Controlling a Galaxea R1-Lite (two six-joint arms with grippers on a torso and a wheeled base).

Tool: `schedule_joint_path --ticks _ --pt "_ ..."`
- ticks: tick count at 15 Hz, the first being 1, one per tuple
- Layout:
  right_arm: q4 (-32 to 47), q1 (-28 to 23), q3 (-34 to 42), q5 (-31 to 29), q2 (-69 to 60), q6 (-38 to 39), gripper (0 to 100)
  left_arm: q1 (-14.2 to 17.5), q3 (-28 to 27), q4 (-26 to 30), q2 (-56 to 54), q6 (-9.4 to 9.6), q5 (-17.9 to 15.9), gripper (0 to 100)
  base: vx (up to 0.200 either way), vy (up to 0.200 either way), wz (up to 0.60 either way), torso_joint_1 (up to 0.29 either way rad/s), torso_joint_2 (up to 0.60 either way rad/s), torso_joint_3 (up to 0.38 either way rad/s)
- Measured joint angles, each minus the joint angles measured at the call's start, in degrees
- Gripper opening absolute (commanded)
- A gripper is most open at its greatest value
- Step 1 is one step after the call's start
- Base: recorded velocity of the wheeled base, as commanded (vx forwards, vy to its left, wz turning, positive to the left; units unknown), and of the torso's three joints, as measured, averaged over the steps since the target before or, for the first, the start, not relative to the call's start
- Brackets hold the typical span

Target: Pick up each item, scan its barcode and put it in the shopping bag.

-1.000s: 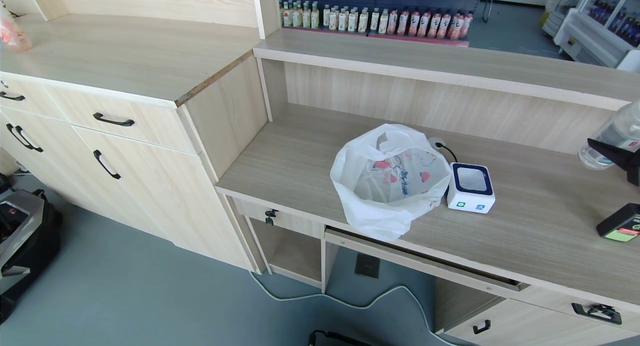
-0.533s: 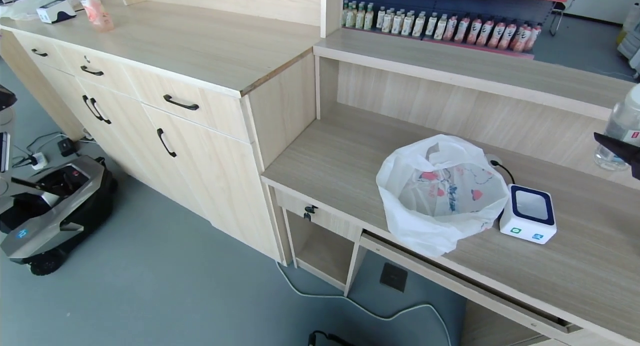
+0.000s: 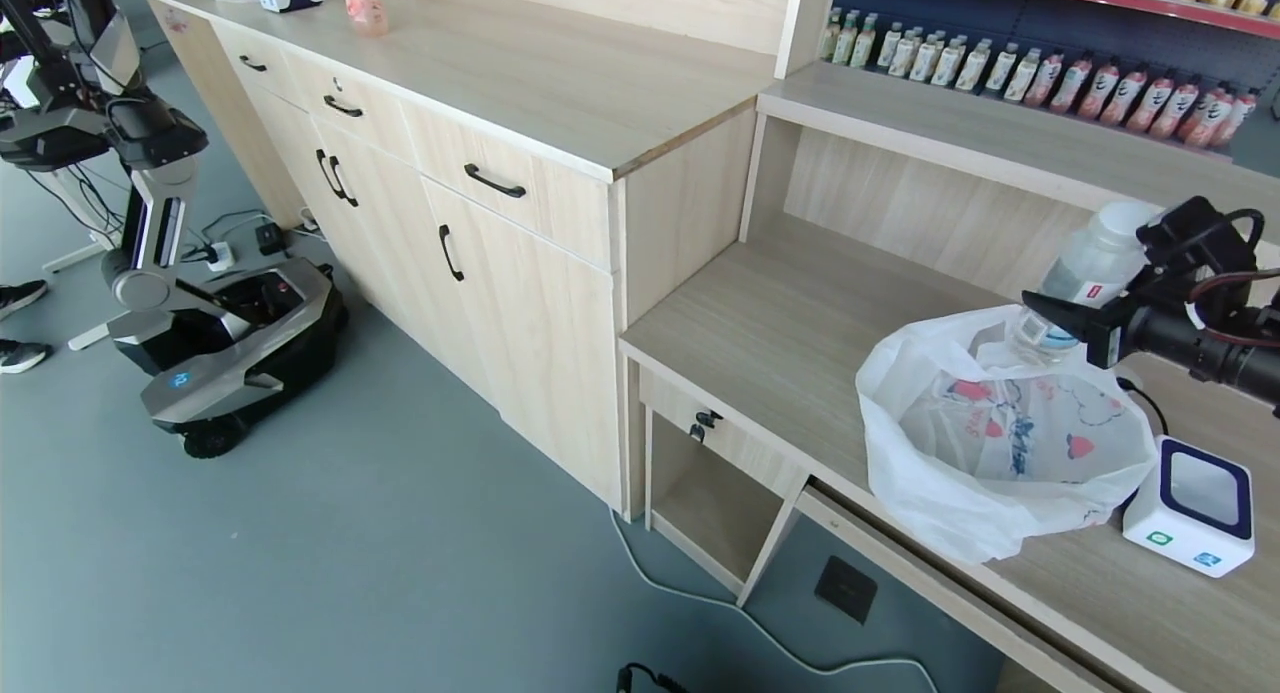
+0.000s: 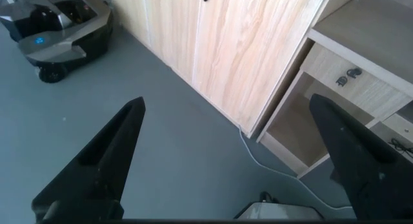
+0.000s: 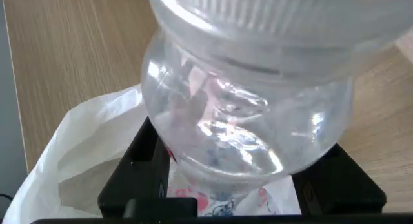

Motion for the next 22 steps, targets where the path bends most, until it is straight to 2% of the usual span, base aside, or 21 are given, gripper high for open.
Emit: schedule_joint_path --ticks 3,7,15,20,21,22 --pt "-2.0 2.5 -3.0 0.1 7.9 6.1 0 0.0 0.0 0.0 0.0 -0.01 0.0 100 0.0 0.0 0.0 0.0 0.0 0.0" --pt "-6.5 3.2 -6.3 0.0 16.5 10.8 0 0.0 0.0 0.0 0.0 -0.01 0.0 100 0.0 0.0 0.0 0.0 0.0 0.0" --pt "-7.7 3.6 -14.6 0.0 25.7 11.2 0 0.0 0.0 0.0 0.0 -0.01 0.0 100 0.0 0.0 0.0 0.0 0.0 0.0" --pt "-8.6 3.0 -11.9 0.0 25.9 11.1 0 0.0 0.0 0.0 0.0 0.0 0.0 100 0.0 0.0 0.0 0.0 0.0 0.0" --pt "-8.7 2.7 -11.1 0.0 25.6 11.1 100 0.0 0.0 0.0 0.0 0.0 0.0 100 0.0 0.0 0.0 0.0 0.0 0.0" --pt "-8.5 2.5 -10.4 0.0 25.4 11.1 100 0.0 0.0 0.0 0.0 0.0 0.0 100 0.0 0.0 0.0 0.0 0.0 0.0"
